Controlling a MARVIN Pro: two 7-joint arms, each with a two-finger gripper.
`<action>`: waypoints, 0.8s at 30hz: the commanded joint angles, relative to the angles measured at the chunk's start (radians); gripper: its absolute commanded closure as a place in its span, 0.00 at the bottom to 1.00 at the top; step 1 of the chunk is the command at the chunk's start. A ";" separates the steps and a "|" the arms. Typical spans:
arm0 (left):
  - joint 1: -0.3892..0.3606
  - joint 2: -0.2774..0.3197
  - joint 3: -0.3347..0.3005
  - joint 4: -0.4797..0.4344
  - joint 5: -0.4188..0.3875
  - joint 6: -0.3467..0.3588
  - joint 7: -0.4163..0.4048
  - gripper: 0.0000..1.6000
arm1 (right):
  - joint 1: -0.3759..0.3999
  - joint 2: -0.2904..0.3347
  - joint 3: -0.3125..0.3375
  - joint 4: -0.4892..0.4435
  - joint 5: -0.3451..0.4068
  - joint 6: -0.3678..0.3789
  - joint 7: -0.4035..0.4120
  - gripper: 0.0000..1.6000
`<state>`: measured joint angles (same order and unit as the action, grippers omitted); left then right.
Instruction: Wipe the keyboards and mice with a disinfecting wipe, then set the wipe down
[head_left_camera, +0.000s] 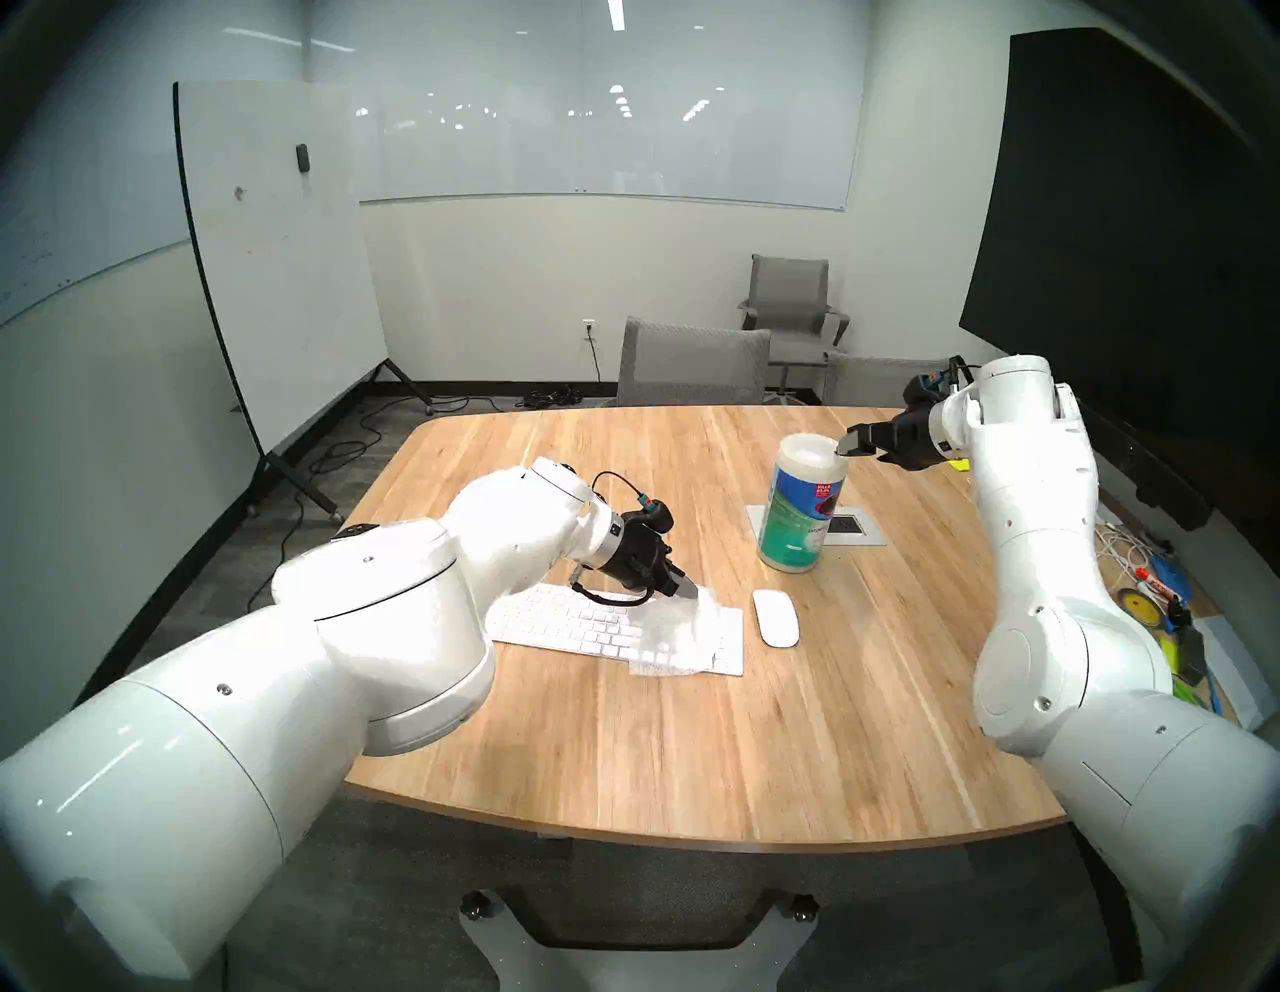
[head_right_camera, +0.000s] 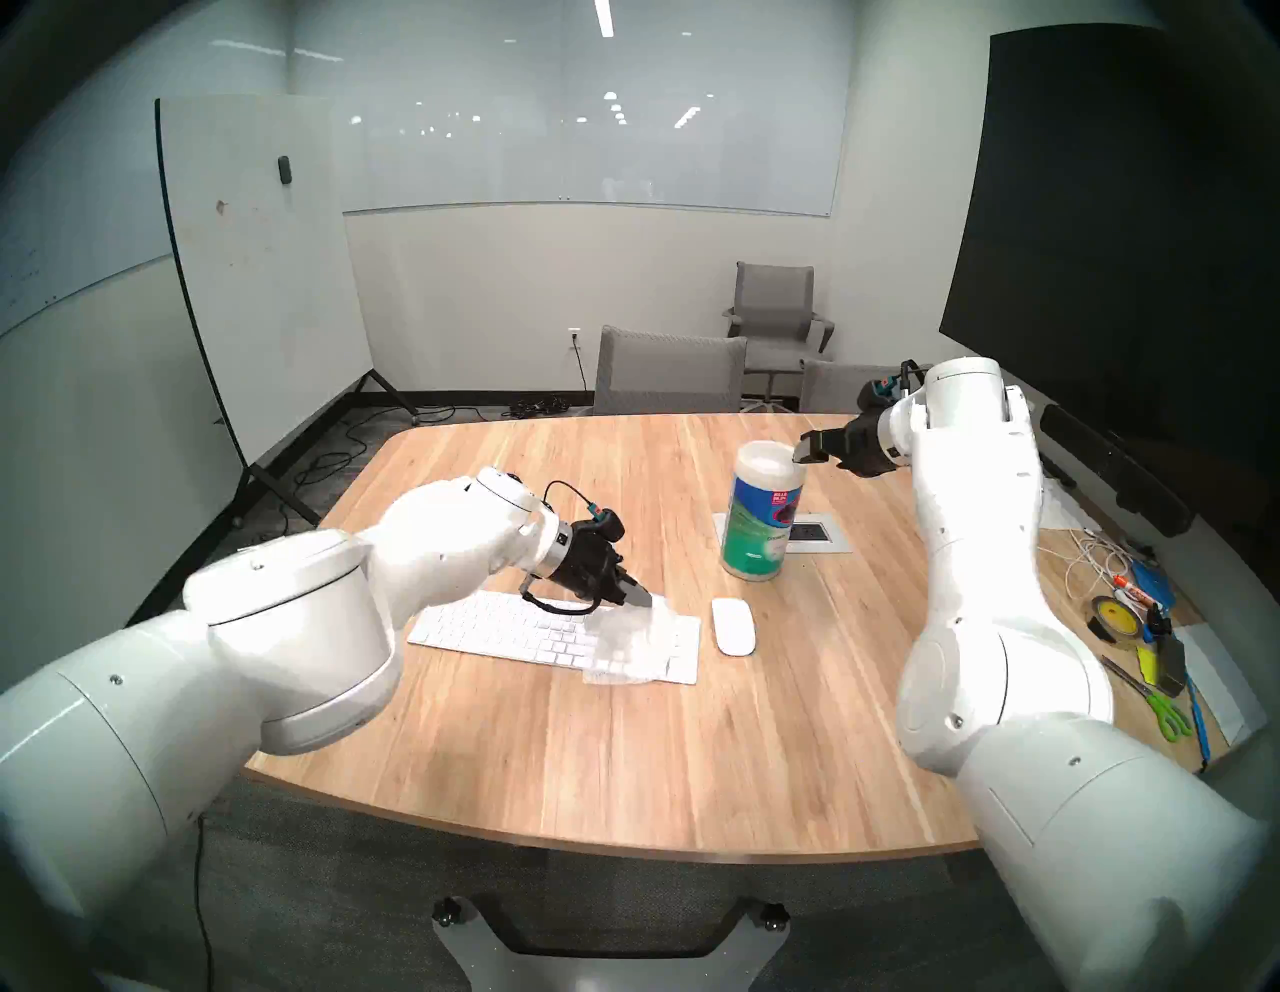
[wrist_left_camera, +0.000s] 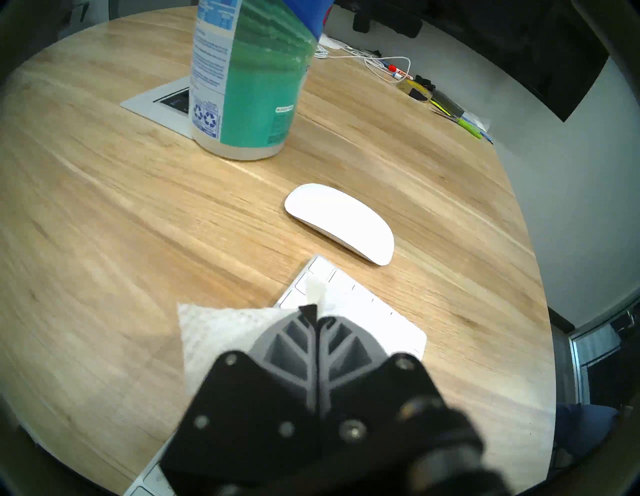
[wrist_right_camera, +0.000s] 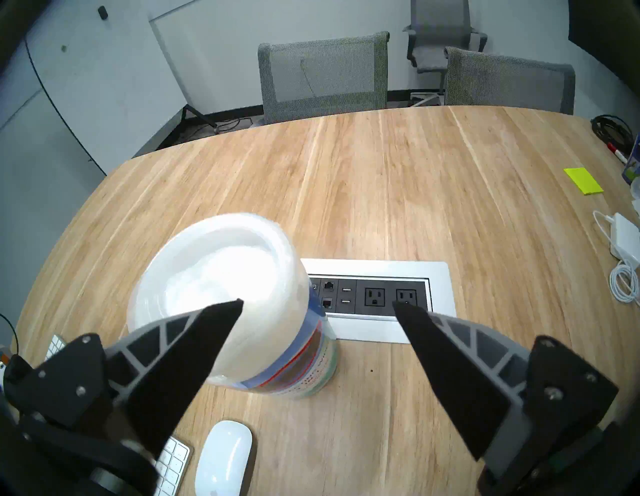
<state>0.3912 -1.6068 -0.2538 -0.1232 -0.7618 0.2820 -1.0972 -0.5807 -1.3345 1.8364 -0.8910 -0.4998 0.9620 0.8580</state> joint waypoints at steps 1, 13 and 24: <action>-0.026 -0.013 0.014 0.006 0.017 0.005 0.042 1.00 | 0.024 0.000 0.002 -0.017 0.004 -0.002 0.006 0.00; -0.029 -0.014 0.017 -0.003 0.037 0.030 0.056 1.00 | 0.024 0.000 0.002 -0.017 0.004 -0.002 0.006 0.00; -0.015 -0.031 0.021 -0.012 0.044 0.051 0.046 1.00 | 0.024 0.000 0.002 -0.018 0.004 -0.002 0.006 0.00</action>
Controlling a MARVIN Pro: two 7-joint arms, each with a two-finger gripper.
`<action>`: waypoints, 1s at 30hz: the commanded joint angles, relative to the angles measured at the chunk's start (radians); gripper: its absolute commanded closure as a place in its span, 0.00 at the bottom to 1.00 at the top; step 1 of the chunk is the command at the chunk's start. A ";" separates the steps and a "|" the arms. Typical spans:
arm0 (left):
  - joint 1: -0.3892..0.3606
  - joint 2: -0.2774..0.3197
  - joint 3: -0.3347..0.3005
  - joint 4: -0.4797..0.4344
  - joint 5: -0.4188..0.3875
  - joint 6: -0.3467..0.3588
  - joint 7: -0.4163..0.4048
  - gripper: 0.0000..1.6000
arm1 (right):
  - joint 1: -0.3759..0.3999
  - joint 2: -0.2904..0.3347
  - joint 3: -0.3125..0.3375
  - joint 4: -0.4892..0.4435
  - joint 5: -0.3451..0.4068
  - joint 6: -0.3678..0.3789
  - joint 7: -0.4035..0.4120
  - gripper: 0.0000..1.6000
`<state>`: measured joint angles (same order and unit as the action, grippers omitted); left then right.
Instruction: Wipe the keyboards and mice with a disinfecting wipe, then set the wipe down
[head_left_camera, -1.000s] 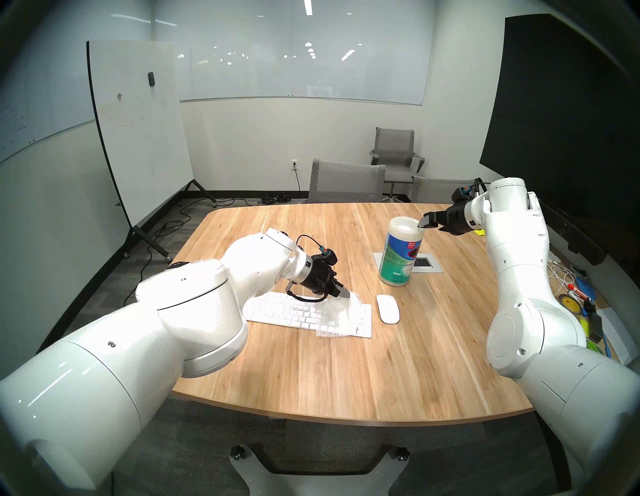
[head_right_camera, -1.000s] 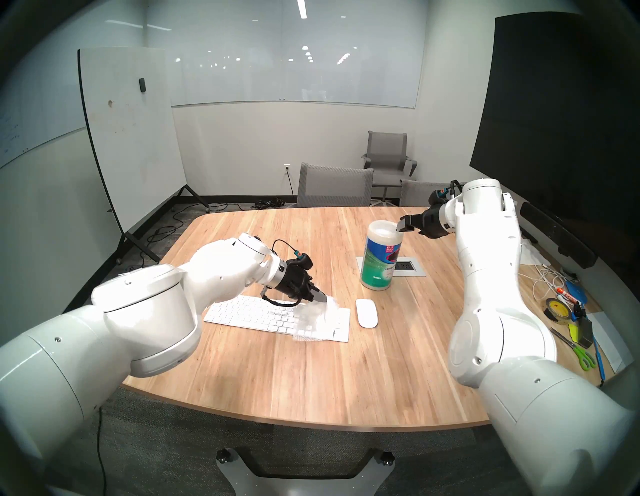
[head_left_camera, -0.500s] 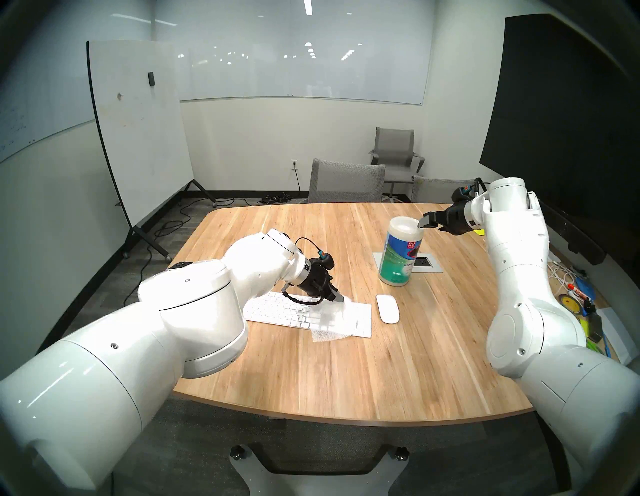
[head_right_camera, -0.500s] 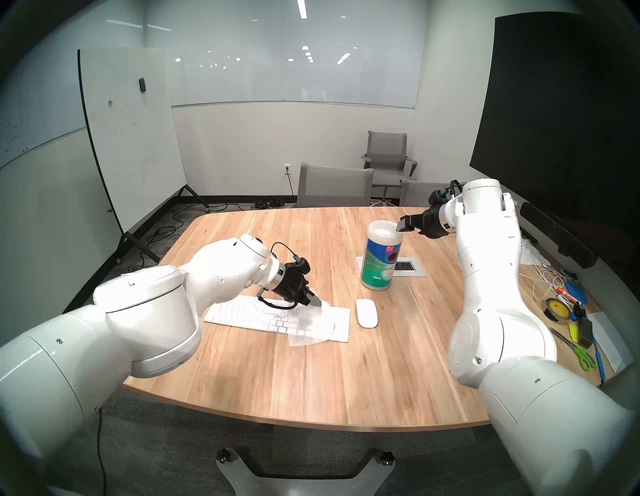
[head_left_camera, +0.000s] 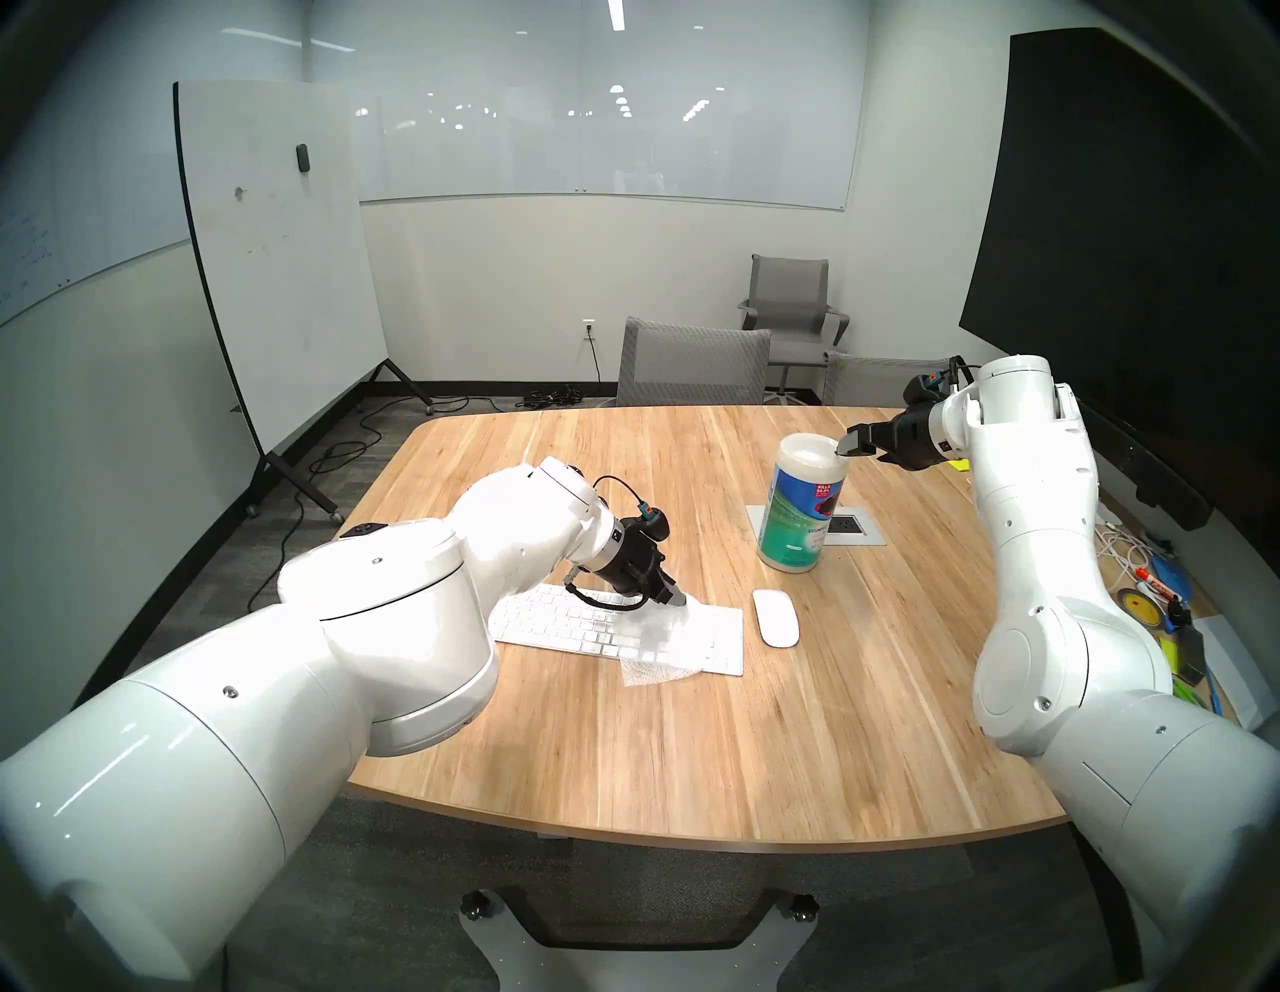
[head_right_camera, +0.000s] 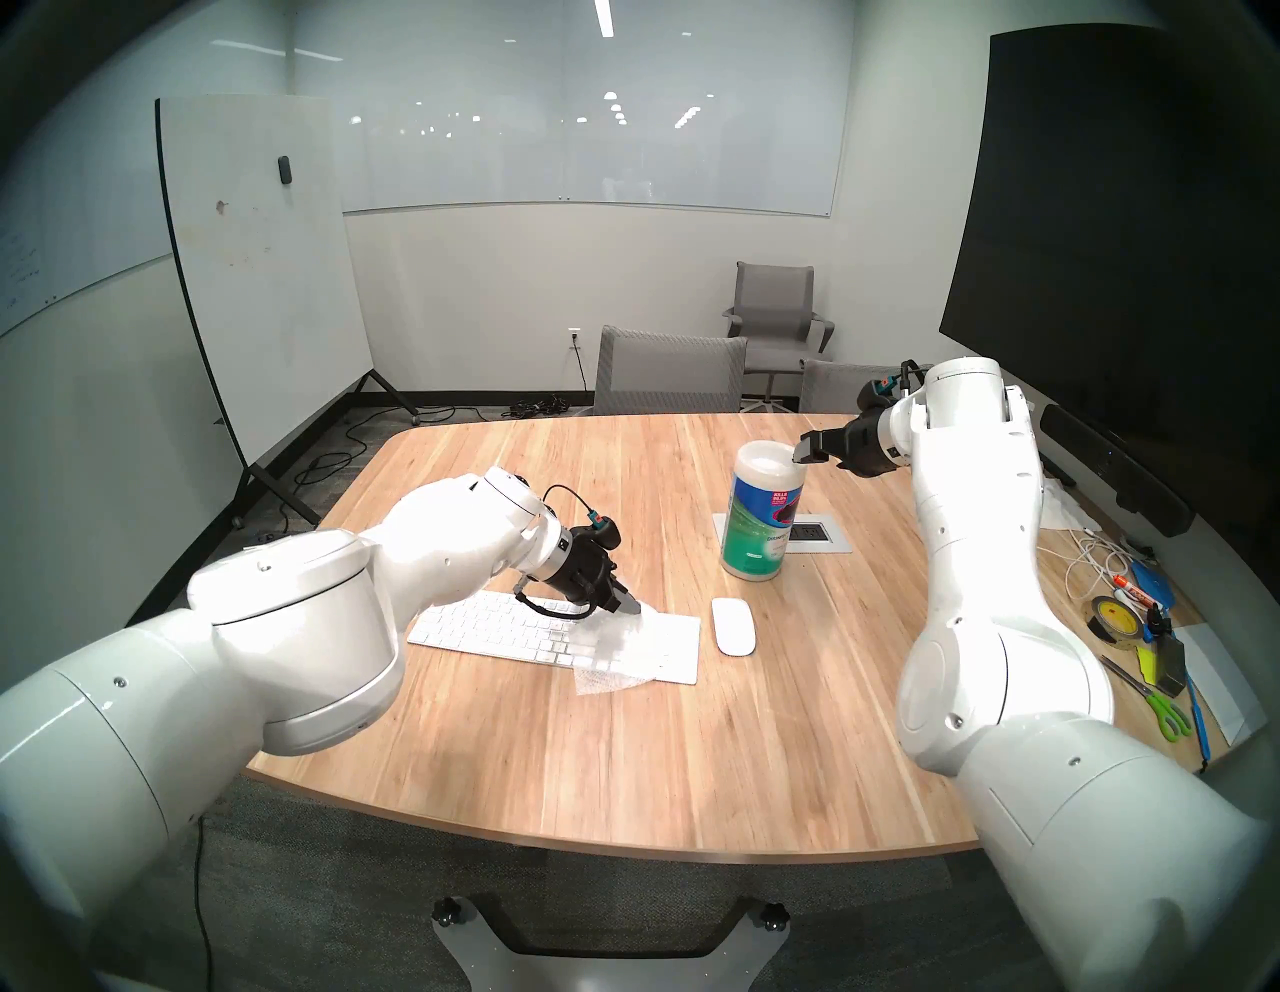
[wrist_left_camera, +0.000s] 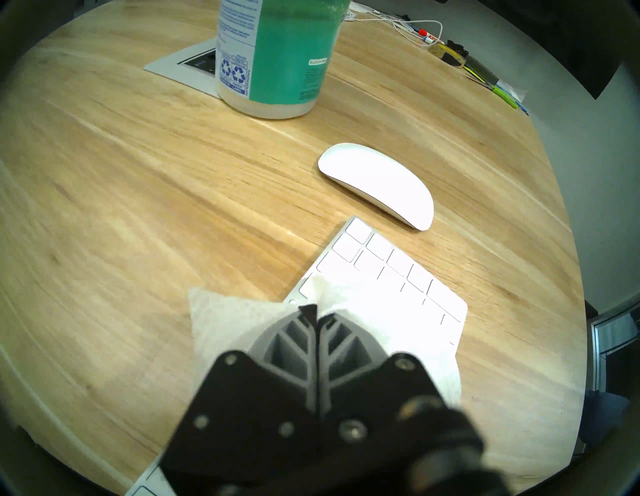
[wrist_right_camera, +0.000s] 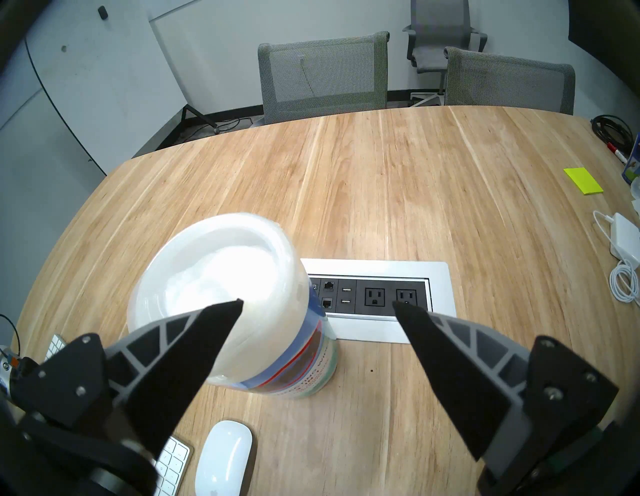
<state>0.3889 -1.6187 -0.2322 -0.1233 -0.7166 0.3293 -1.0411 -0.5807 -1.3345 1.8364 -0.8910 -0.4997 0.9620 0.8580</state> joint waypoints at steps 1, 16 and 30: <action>-0.012 -0.022 0.000 -0.013 -0.001 0.006 -0.014 1.00 | 0.024 0.000 0.002 -0.018 0.004 -0.002 0.006 0.00; 0.031 -0.058 -0.006 -0.025 -0.007 0.011 -0.041 1.00 | 0.024 0.000 0.002 -0.018 0.004 -0.002 0.006 0.00; 0.031 -0.087 -0.023 -0.022 -0.013 0.004 -0.040 1.00 | 0.024 0.000 0.002 -0.018 0.004 -0.002 0.006 0.00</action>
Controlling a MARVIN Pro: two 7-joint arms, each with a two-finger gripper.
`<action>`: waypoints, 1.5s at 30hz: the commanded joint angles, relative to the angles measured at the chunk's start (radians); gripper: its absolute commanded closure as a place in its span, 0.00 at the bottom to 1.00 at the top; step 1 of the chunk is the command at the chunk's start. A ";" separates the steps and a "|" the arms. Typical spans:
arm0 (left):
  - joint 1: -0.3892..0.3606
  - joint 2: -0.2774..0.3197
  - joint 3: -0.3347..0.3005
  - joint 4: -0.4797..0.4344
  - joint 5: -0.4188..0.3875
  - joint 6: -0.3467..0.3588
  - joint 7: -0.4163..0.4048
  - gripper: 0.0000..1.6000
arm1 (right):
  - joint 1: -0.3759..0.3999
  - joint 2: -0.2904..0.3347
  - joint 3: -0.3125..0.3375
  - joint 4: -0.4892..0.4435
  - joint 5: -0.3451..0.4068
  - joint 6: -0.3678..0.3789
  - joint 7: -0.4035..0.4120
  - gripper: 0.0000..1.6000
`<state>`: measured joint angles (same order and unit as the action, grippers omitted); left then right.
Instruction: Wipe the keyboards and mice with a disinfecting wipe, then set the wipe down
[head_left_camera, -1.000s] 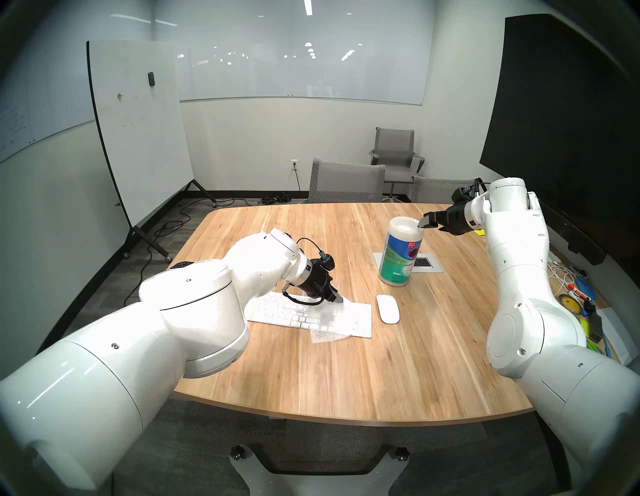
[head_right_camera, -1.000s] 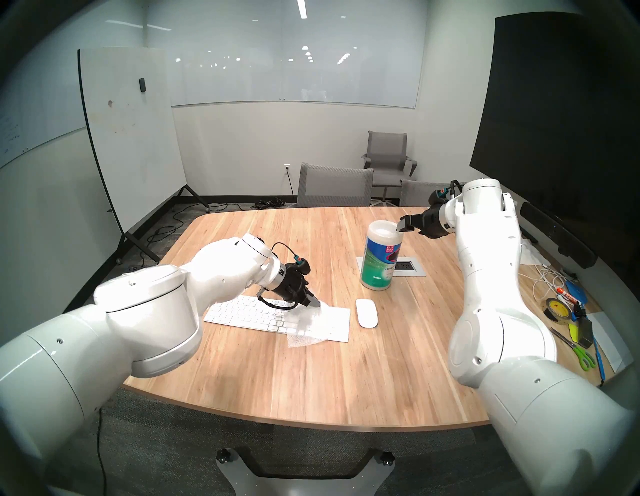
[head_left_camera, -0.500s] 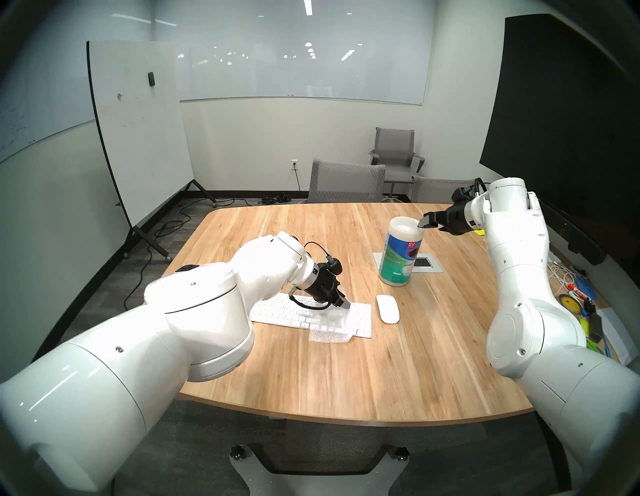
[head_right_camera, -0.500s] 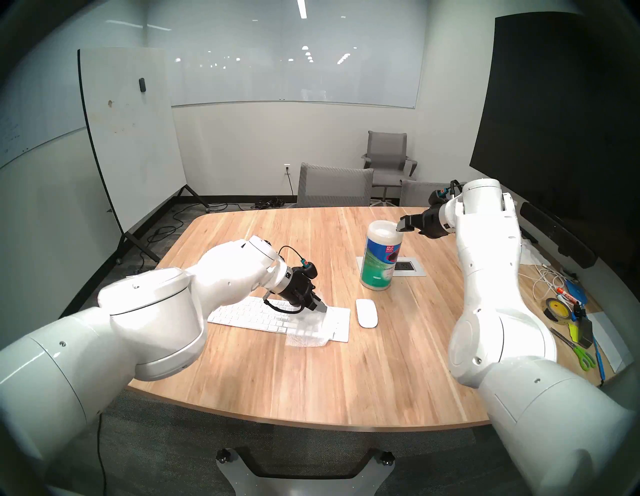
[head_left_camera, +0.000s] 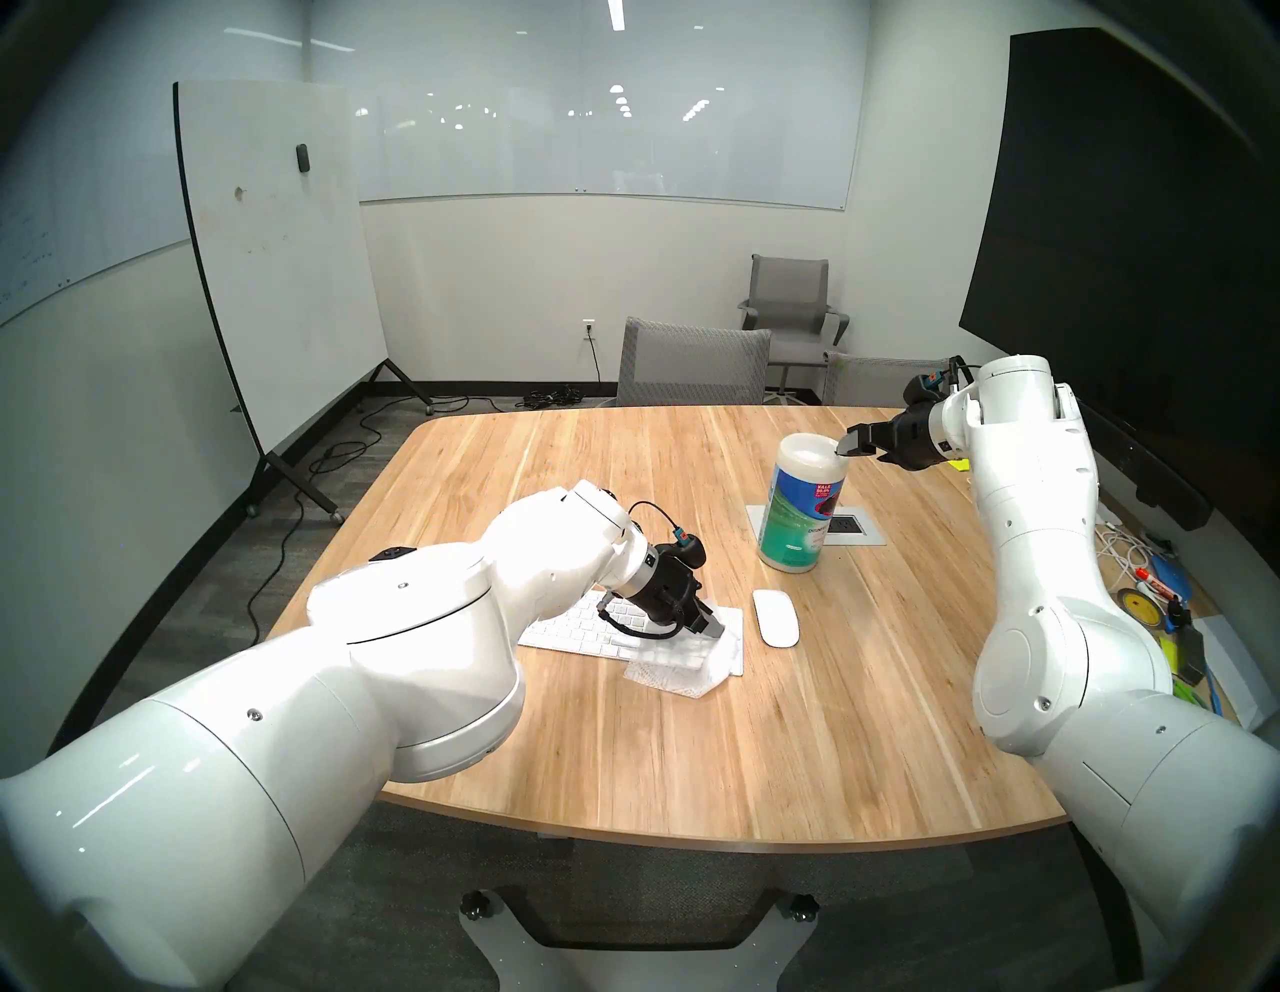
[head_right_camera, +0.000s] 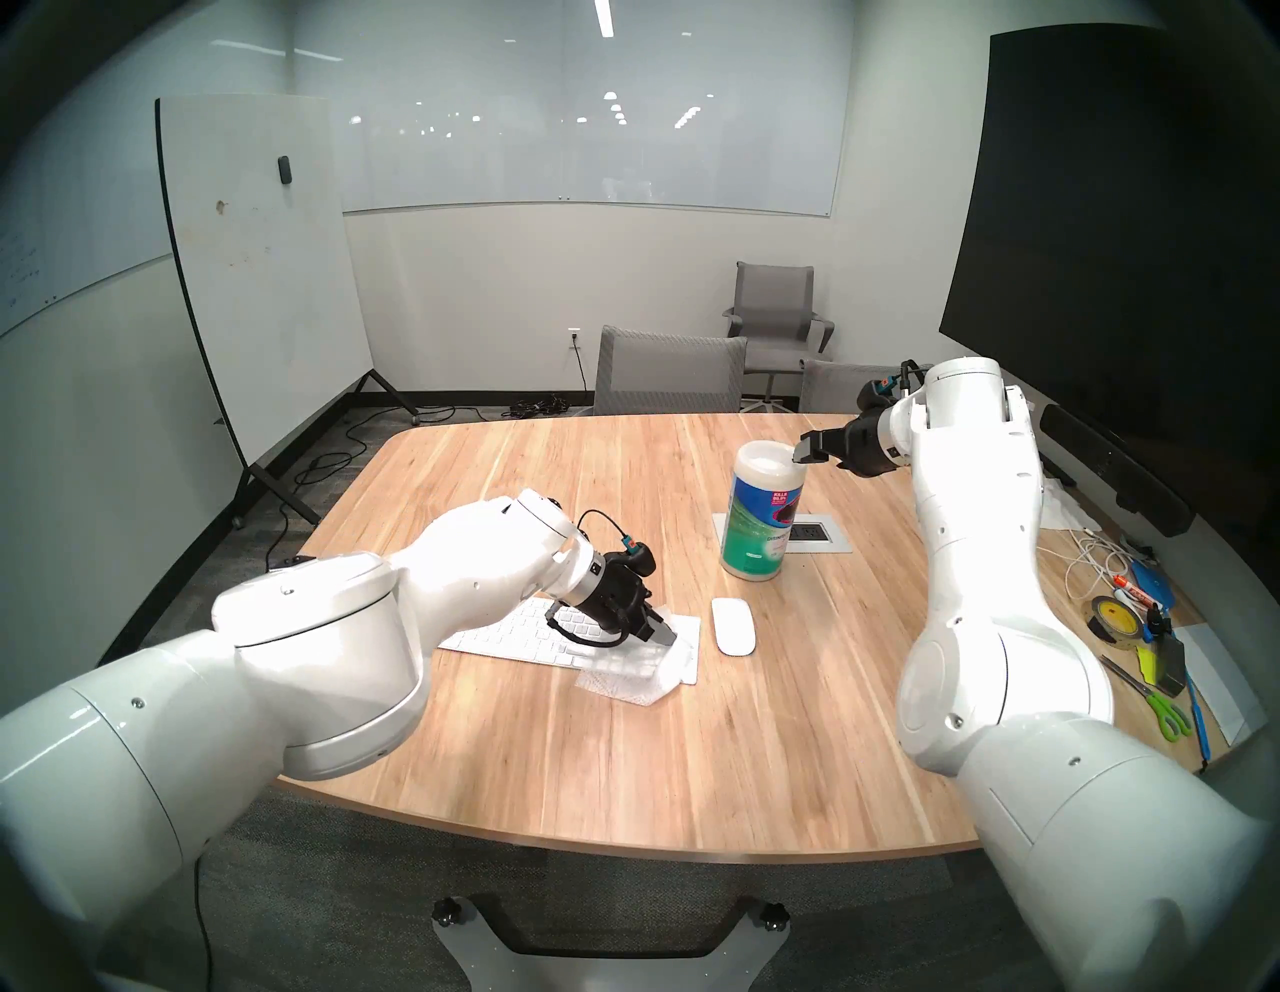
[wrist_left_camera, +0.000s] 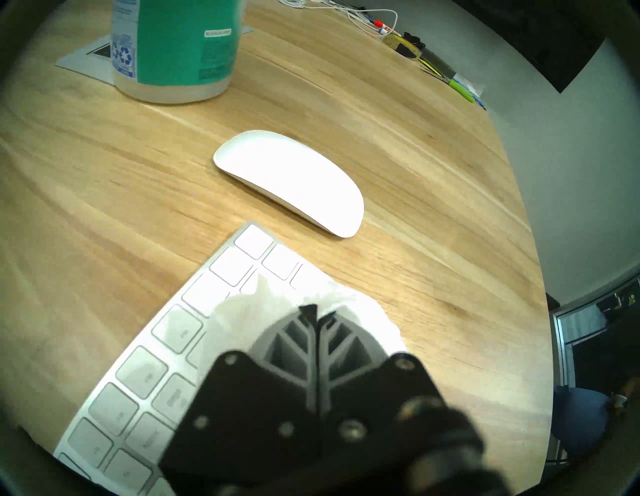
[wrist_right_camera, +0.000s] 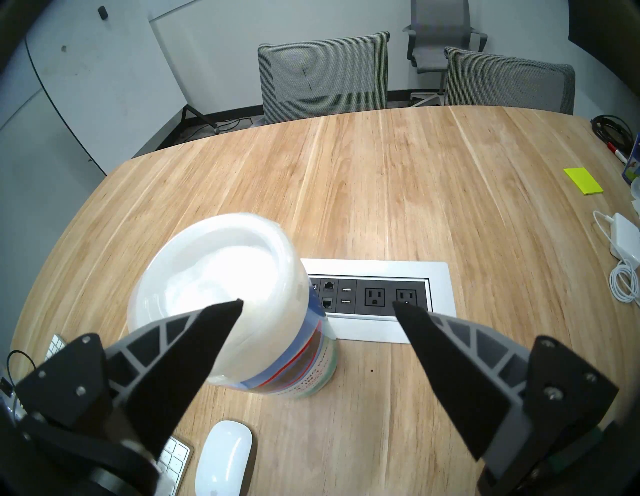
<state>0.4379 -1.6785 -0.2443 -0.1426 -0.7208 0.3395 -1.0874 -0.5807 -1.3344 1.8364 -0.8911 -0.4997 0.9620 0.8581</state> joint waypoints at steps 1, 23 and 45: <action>-0.020 -0.030 -0.012 -0.002 -0.009 -0.005 0.008 1.00 | 0.024 0.000 0.002 -0.017 0.004 -0.002 0.006 0.00; -0.082 -0.041 -0.038 0.004 -0.008 -0.037 0.132 1.00 | 0.024 0.000 0.002 -0.014 0.004 -0.002 0.004 0.00; -0.102 -0.092 -0.062 -0.012 -0.012 -0.068 0.231 1.00 | 0.023 0.001 0.002 -0.012 0.004 -0.002 0.003 0.00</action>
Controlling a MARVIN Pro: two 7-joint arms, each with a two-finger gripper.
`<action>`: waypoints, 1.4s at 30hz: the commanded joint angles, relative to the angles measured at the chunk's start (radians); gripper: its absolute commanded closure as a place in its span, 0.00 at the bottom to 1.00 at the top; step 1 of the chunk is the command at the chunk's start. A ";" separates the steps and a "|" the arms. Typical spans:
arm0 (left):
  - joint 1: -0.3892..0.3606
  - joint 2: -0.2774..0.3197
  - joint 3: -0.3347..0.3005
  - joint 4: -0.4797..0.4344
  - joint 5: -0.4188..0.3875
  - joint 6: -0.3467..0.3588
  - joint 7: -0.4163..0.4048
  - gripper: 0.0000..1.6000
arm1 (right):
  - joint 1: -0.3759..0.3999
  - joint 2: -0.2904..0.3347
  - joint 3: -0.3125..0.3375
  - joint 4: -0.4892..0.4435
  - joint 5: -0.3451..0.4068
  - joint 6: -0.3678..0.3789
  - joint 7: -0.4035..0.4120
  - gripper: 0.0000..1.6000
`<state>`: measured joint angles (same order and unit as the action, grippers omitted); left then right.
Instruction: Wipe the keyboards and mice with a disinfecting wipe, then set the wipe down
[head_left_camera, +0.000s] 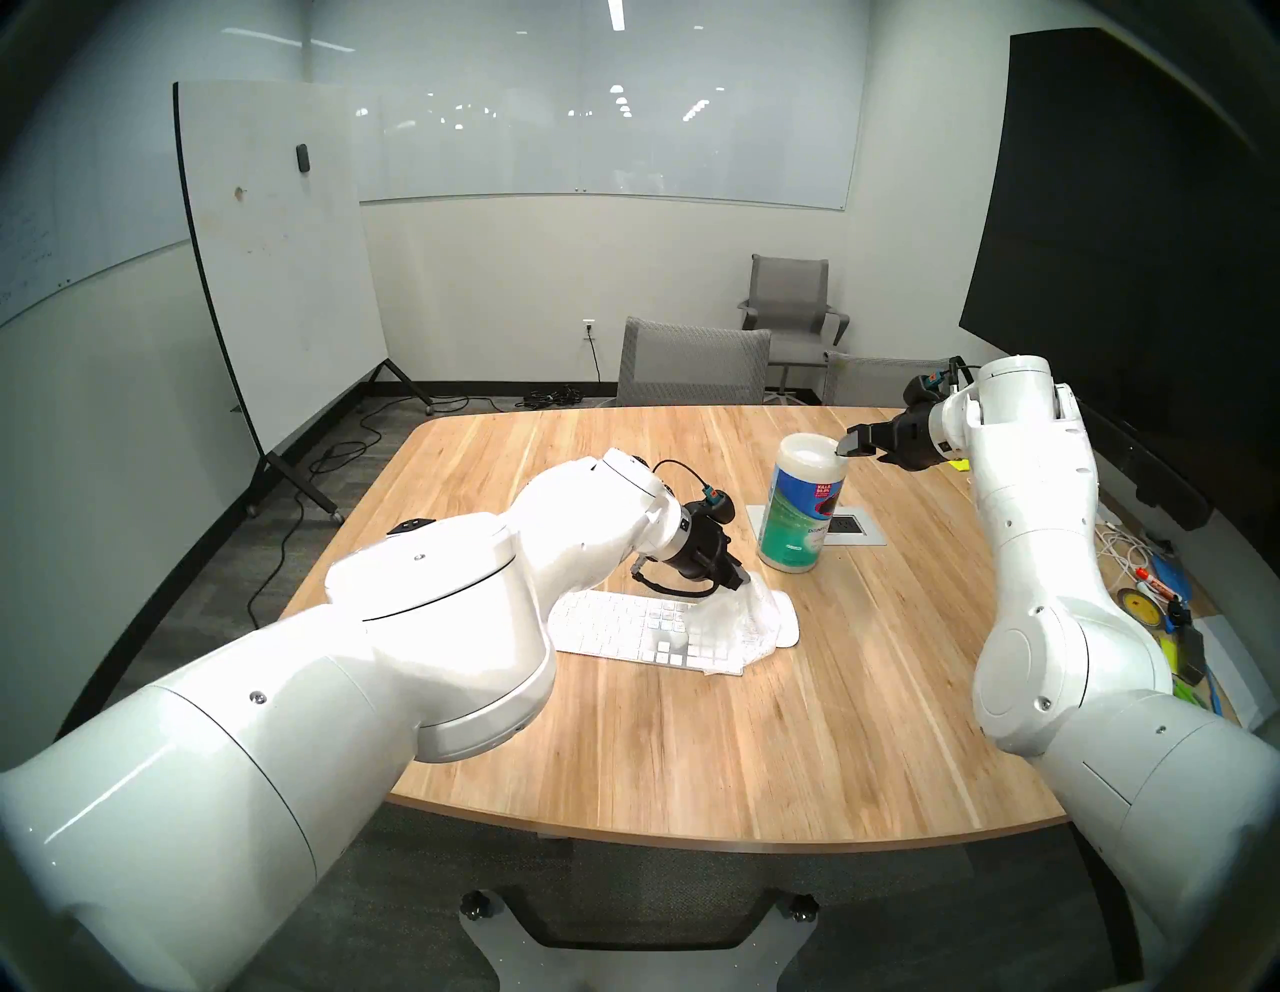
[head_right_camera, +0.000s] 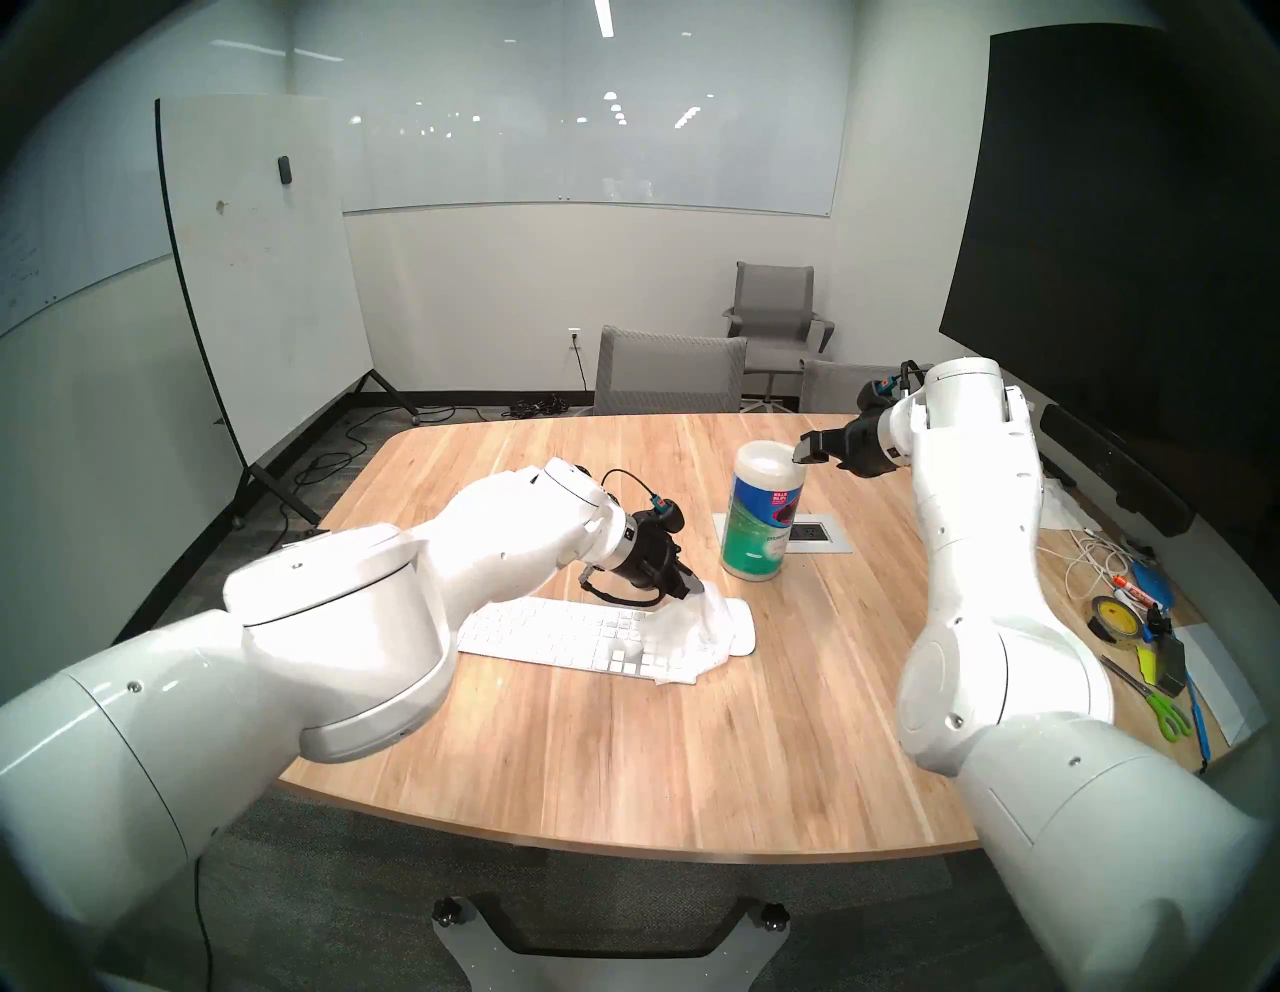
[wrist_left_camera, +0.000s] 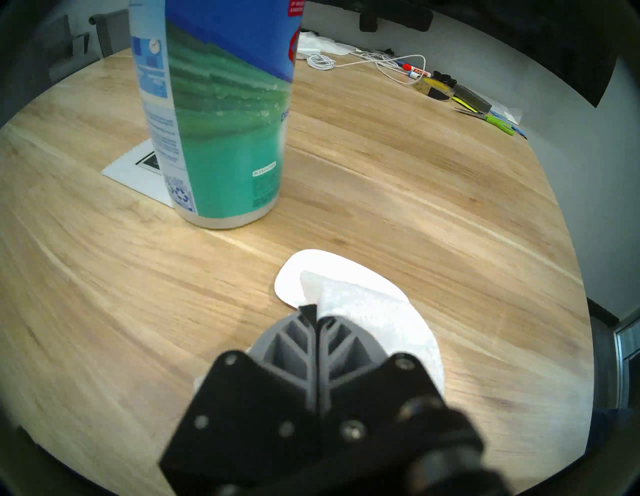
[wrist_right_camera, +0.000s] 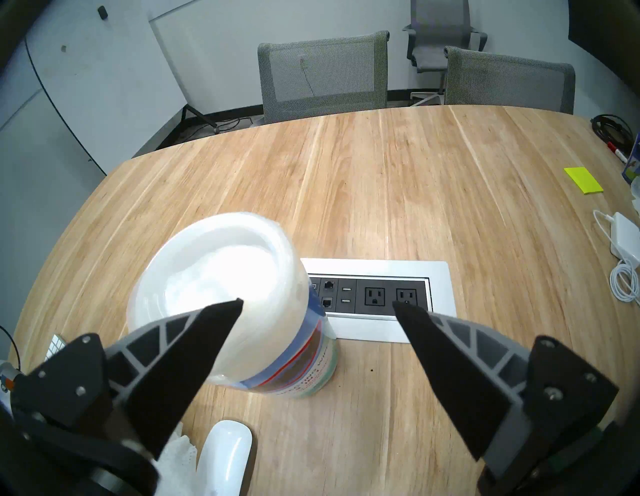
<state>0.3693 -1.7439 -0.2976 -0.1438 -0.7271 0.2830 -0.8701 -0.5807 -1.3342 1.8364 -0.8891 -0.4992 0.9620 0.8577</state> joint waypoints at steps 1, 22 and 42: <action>-0.034 -0.028 -0.010 -0.011 -0.006 -0.014 0.018 1.00 | 0.023 0.000 0.002 -0.014 0.004 -0.002 0.003 0.00; -0.024 -0.044 -0.024 -0.007 -0.010 -0.045 0.085 1.00 | 0.022 0.001 0.001 -0.012 0.003 -0.002 0.002 0.00; 0.011 -0.056 -0.031 -0.006 -0.016 -0.047 0.113 1.00 | 0.021 0.001 0.001 -0.010 0.004 -0.002 0.002 0.00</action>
<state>0.3847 -1.7848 -0.3226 -0.1443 -0.7362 0.2399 -0.7534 -0.5805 -1.3337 1.8361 -0.8870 -0.4988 0.9620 0.8576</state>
